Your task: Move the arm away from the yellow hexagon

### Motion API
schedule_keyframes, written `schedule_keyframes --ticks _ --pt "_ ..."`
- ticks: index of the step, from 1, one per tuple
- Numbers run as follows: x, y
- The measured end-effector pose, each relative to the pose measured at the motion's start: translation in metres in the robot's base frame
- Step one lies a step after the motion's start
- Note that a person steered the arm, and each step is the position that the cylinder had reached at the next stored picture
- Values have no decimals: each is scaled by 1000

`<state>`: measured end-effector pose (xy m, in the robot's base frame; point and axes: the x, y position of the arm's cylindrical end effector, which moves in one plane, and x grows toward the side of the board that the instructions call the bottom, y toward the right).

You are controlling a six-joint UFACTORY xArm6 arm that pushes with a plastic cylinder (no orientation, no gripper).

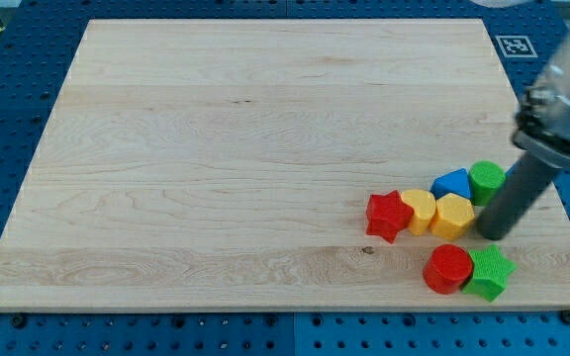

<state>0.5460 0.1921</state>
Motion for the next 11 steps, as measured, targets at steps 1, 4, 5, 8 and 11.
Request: schedule_keyframes --ticks 1,4,5,8,11 --pt "-6 -60" --pt "-6 -63" --pt "-6 -60" --pt "2 5" --pt "13 93"
